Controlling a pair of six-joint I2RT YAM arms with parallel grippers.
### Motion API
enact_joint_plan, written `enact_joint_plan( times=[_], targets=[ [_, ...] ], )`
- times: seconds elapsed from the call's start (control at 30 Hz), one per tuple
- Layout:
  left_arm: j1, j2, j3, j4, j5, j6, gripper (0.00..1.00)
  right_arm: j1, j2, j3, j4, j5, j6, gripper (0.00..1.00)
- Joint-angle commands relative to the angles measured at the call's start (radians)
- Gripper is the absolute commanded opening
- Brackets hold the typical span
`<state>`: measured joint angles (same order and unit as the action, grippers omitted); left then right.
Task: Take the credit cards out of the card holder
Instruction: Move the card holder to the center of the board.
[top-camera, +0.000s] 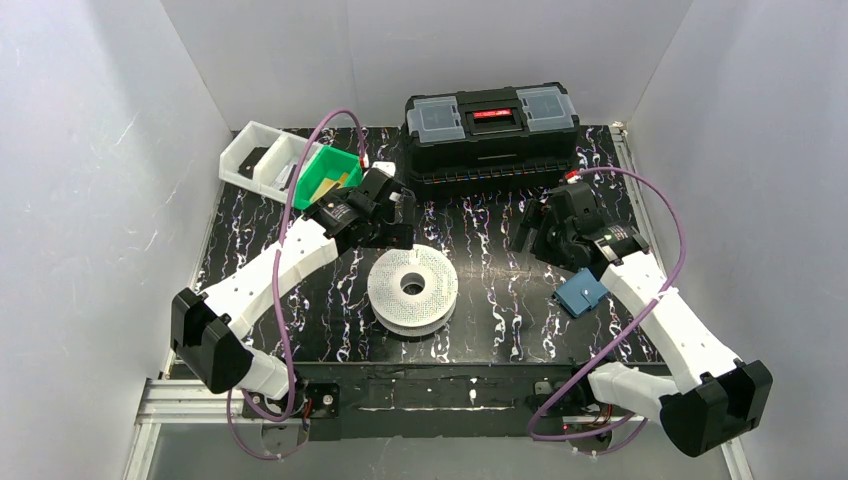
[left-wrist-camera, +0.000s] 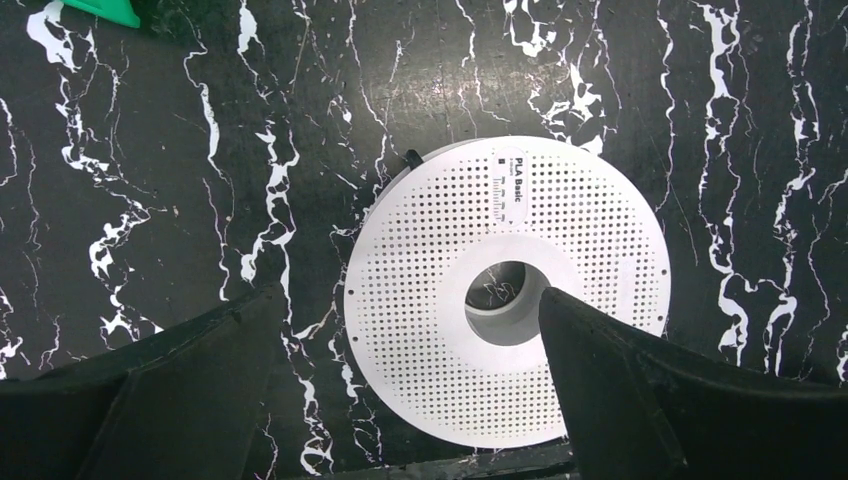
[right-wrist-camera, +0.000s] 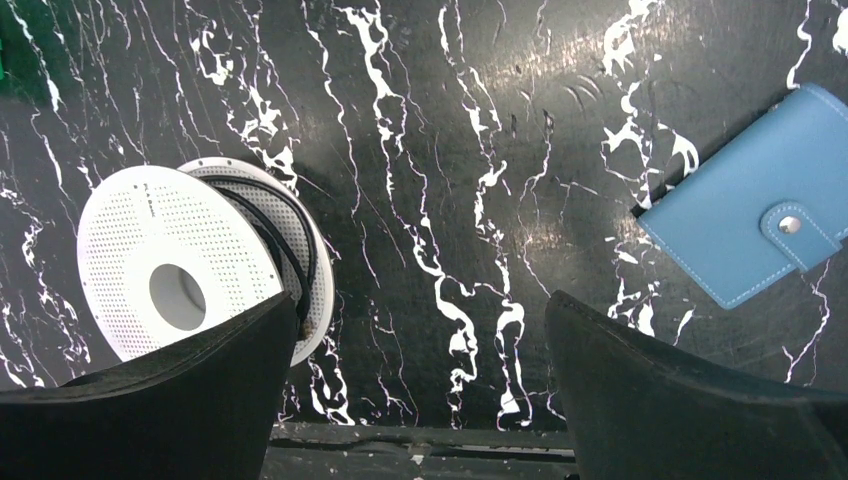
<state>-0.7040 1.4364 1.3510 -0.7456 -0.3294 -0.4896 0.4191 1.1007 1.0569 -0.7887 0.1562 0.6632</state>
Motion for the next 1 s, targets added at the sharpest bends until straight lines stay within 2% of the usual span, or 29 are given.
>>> enact_joint_plan(
  times=[0.0,0.27,0.43,0.73,0.97],
  targets=[
    [-0.002,-0.013,0.035,-0.006,0.032,0.016,0.99,-0.006,-0.026,-0.015,-0.037,0.021,0.035,1.00],
    [-0.001,-0.027,-0.026,0.092,0.296,0.048,1.00,-0.006,-0.032,-0.002,-0.053,0.031,0.049,1.00],
    [-0.020,0.004,-0.018,0.110,0.360,0.035,1.00,-0.009,-0.044,-0.010,-0.053,0.042,0.058,1.00],
    [-0.186,0.230,0.143,0.140,0.404,-0.047,0.99,-0.077,-0.026,0.049,-0.157,0.105,0.070,1.00],
    [-0.253,0.412,0.254,0.195,0.483,-0.105,1.00,-0.178,-0.071,0.020,-0.173,0.054,0.062,1.00]
  ],
)
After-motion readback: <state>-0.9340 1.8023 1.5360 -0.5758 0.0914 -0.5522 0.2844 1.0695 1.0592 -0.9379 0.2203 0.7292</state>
